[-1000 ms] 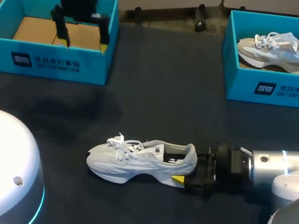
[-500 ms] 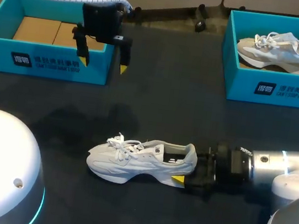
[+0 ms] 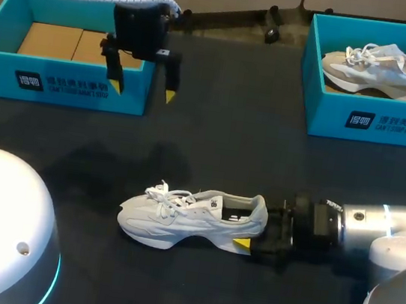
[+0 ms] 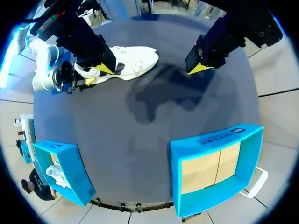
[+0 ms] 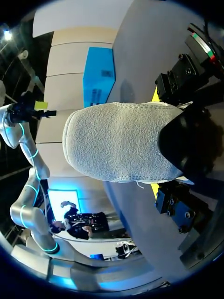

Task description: Take the shoe out of the shoebox, open the shoe tongue, remove and reinsert the insole, then place the shoe into the shoebox

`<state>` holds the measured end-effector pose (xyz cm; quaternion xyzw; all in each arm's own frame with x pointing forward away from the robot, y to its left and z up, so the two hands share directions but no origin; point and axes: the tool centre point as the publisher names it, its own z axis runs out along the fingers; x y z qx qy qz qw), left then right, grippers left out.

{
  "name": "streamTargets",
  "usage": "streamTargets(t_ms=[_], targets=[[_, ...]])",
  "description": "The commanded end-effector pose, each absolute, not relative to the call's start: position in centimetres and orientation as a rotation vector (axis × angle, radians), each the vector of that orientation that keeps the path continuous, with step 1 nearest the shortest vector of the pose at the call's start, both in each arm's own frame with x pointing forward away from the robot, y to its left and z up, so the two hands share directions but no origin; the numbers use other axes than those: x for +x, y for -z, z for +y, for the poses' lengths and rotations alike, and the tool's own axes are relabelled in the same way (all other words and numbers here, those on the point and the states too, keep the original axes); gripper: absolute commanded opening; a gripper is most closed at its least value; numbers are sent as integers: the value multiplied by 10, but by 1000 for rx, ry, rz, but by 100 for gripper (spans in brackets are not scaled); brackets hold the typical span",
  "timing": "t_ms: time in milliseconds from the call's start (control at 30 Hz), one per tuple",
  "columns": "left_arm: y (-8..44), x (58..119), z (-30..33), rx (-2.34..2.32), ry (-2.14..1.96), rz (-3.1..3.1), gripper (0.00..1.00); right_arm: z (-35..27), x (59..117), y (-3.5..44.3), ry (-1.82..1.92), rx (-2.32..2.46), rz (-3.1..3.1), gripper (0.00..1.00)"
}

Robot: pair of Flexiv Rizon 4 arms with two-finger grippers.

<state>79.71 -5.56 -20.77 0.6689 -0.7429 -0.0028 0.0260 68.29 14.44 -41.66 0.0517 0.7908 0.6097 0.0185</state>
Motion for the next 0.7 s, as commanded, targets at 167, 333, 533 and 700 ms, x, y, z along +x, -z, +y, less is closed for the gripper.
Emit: streamTargets(t_ms=[167, 333, 533, 700], targets=[[205, 772, -83, 2133, -1, -2274, 100, 146, 683, 417, -1887, 162, 2460, 0], [207, 756, -97, 2127, 8, -2289, 100, 146, 683, 417, -1887, 162, 2460, 0], [214, 742, -116, 2100, 24, -2277, 100, 146, 683, 417, -1887, 162, 2460, 0], [225, 729, -131, 2071, 49, -2311, 100, 146, 683, 417, -1887, 162, 2460, 0]])
